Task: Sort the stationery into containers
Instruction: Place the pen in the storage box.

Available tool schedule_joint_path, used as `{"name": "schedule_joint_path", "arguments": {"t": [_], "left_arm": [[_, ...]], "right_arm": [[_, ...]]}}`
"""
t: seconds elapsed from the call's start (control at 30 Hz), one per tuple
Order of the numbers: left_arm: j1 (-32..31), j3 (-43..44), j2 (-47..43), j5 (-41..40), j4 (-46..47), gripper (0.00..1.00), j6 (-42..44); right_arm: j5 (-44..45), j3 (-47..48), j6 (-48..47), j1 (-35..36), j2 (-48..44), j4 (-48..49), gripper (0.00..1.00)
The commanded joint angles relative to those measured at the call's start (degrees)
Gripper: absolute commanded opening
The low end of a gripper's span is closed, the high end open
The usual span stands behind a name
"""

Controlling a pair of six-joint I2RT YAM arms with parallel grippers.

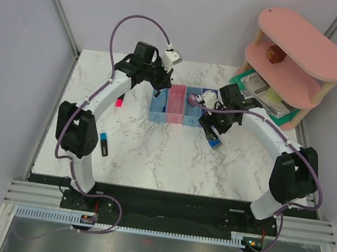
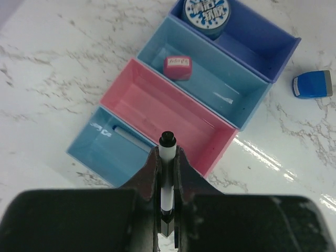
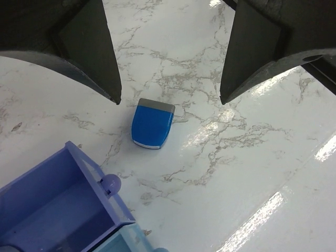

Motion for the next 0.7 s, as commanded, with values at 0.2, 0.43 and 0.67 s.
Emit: {"name": "schedule_joint_path", "arguments": {"t": [0.2, 0.43, 0.67], "left_arm": [[7.91, 8.81, 11.88, 11.83, -2.52, 0.02, -17.71], [8.0, 8.99, 14.78, 12.63, -1.64, 0.02, -20.52], [8.09, 10.13, 17.07, 12.72, -0.41, 0.02, -24.22]], "right_arm": [[3.44, -4.97, -2.92, 2.65, 1.77, 5.08, 0.83], [5.82, -8.13, -4.67, 2.66, 4.06, 7.01, 0.89], [8.28, -11.03, -5.38, 2.57, 5.21, 9.73, 0.9]]}}
